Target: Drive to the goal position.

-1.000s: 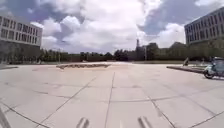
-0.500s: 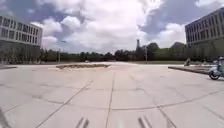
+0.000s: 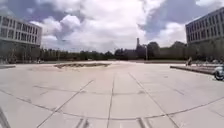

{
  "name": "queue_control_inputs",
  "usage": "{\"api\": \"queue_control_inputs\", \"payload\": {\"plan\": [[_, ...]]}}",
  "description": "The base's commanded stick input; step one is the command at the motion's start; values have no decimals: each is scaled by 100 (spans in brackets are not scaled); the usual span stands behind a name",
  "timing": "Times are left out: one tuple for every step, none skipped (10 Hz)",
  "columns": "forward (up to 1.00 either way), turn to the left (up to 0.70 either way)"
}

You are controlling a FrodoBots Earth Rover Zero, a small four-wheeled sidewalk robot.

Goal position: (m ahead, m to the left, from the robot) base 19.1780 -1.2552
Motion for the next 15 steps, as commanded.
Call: {"api": "queue_control_inputs", "payload": {"plan": [[50,0],[50,0],[50,0],[50,0],[50,0],[50,0],[50,0],[50,0],[50,0],[50,0],[50,-24],[50,-50],[50,-50],[50,-49],[50,-47]]}}
